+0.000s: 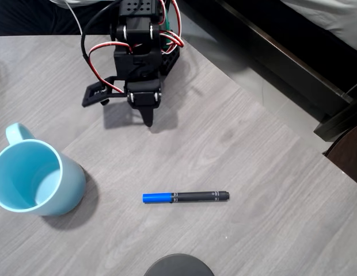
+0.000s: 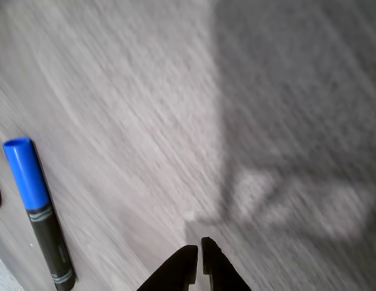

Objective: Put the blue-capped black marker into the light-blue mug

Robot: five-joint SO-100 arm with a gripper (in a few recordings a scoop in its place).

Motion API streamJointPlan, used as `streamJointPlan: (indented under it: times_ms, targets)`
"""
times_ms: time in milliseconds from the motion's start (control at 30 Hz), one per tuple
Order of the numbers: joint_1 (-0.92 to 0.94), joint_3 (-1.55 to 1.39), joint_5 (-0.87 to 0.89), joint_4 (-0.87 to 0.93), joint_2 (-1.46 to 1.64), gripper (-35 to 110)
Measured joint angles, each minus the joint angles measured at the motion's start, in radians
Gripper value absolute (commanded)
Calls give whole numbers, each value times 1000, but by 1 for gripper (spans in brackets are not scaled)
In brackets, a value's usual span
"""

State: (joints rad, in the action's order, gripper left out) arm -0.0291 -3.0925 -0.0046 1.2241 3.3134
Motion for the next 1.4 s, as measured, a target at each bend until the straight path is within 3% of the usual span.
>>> streamJointPlan:
  times_ms: [333, 500, 667, 1033, 1200, 1400]
  targets:
    - [-31, 0, 0, 0, 0, 0]
    - [-130, 0, -6, 0, 0, 1]
    - [-196, 0, -235, -29, 0, 0]
    - [-32, 26, -241, -118, 0, 0]
    - [-31, 230, -242, -146, -98, 0]
    - [-74, 750, -166, -72, -680, 0]
